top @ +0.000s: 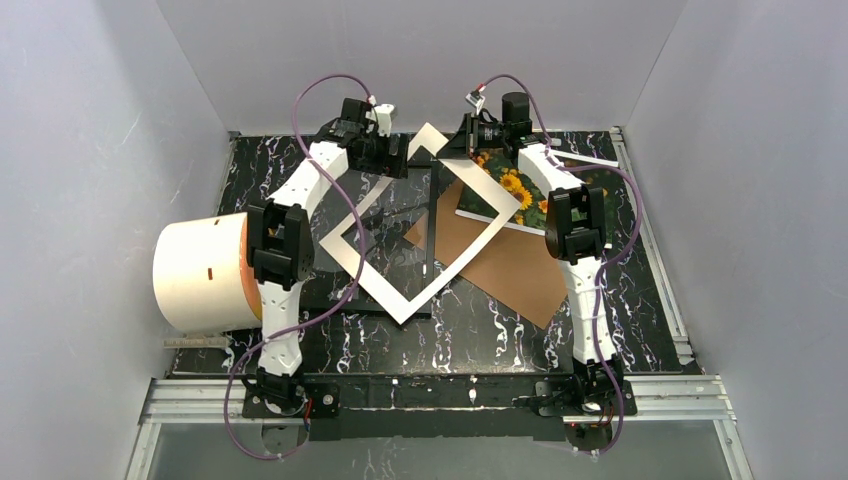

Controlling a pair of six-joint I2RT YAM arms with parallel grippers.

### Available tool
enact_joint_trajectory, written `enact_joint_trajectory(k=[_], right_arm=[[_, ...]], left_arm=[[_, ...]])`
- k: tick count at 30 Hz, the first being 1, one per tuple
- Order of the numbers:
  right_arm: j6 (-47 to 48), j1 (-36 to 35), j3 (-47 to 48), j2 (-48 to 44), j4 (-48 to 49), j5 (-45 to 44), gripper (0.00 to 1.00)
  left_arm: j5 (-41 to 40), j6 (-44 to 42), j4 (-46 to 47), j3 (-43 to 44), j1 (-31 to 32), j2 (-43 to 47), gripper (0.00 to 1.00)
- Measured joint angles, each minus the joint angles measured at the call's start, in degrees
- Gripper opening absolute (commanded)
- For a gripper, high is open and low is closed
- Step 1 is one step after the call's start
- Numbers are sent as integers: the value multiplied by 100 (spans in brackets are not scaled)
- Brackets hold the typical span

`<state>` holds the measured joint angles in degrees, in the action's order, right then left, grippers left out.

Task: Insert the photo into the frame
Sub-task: Place the photo frame item in the photo frame.

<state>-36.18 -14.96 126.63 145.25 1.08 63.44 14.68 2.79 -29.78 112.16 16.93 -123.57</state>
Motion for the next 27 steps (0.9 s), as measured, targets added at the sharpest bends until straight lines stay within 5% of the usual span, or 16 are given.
enact_joint_trajectory(k=[8, 19, 27], right_arm=[[-269, -7, 0, 0, 341, 299, 18], [-874, -7, 0, 0, 798, 407, 30], [-1222, 35, -553, -92, 1287, 42, 68]], left_arm=[[247, -505, 153, 155, -2, -522, 83], [-52, -203, 925, -125, 0, -522, 41], [-428, -28, 1005, -251, 0, -490, 40]])
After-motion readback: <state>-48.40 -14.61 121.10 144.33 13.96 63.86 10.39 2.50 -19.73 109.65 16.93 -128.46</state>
